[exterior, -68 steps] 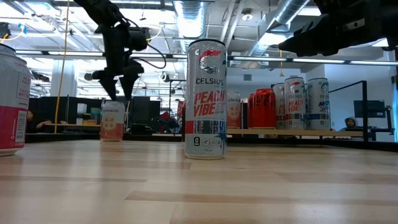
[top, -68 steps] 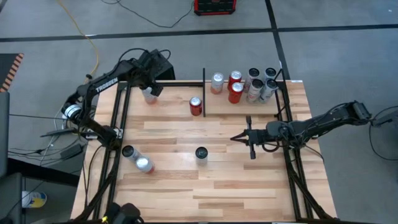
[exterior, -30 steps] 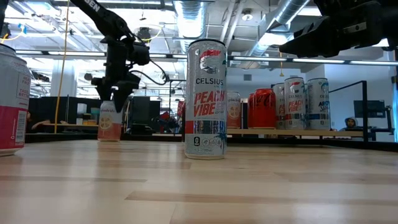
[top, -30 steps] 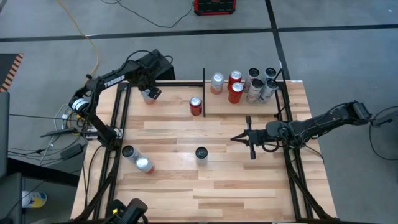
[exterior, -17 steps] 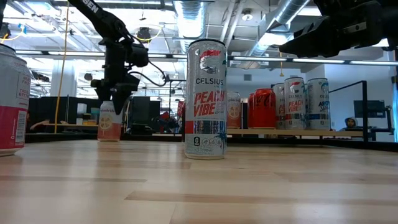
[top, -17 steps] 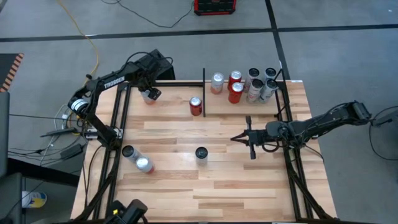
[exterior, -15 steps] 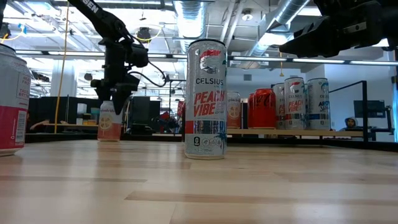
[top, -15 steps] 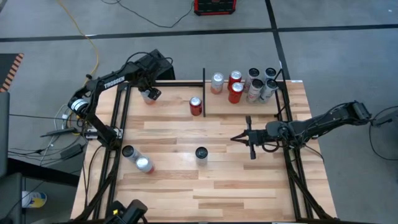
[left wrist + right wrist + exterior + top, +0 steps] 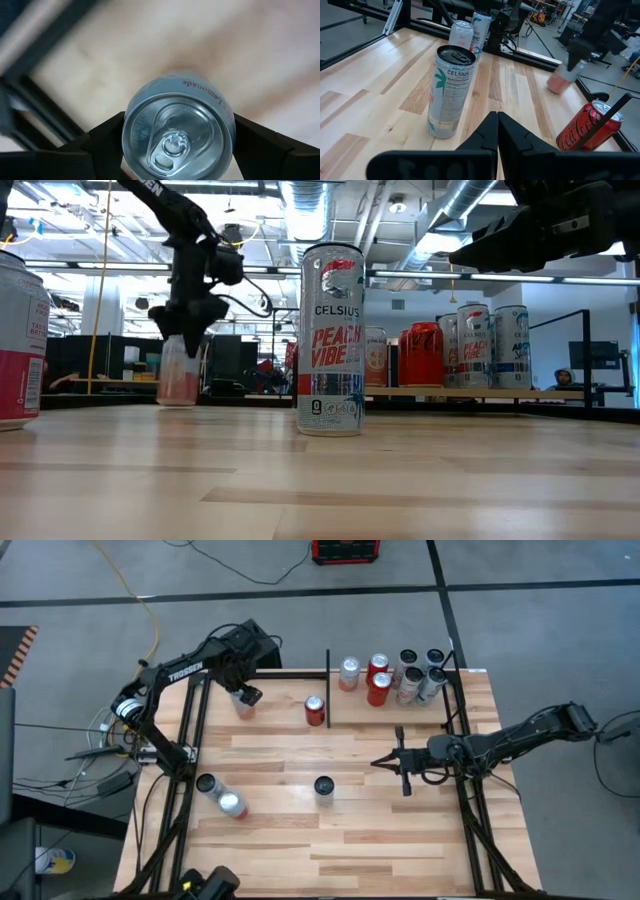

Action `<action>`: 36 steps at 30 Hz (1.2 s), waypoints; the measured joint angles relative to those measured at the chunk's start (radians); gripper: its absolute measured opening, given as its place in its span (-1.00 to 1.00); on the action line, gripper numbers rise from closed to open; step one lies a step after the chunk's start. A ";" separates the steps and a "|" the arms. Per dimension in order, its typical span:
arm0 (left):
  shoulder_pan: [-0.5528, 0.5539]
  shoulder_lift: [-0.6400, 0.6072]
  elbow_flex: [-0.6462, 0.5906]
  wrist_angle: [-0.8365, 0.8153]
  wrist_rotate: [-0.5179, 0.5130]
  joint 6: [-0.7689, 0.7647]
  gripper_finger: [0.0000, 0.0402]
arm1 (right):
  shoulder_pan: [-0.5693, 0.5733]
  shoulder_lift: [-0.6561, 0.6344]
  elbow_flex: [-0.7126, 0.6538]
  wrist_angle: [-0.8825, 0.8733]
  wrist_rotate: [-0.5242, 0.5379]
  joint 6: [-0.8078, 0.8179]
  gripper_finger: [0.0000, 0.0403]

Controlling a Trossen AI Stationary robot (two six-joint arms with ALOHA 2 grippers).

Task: Place canned beverage on shelf
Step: Put the white soda can on the shelf

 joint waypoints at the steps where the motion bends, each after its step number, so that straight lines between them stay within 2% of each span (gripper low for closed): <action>1: -0.012 -0.005 0.008 -0.023 0.016 -0.005 0.41 | 0.000 0.000 0.000 0.000 0.000 0.000 -0.86; 5: -0.067 -0.026 0.046 -0.054 0.100 -0.032 0.42 | 0.000 0.000 0.000 -0.003 0.000 0.000 -0.86; 10: -0.193 -0.053 0.095 -0.131 0.134 -0.094 0.42 | 0.000 0.000 0.000 -0.004 0.000 0.000 -0.86; 19: -0.491 -0.069 0.307 -0.181 0.111 -0.229 0.43 | 0.000 0.000 0.000 0.009 0.000 0.001 -0.86; 25: -0.656 -0.064 0.454 -0.161 0.045 -0.292 0.43 | 0.000 0.000 0.000 0.023 0.001 0.001 -0.86; 31: -0.717 -0.061 0.513 -0.071 0.042 -0.315 0.43 | 0.000 0.000 0.000 0.028 0.001 0.002 -0.86; 36: -0.718 0.002 0.514 0.063 0.141 -0.284 0.43 | -0.012 0.000 0.000 0.036 0.011 -0.004 -0.86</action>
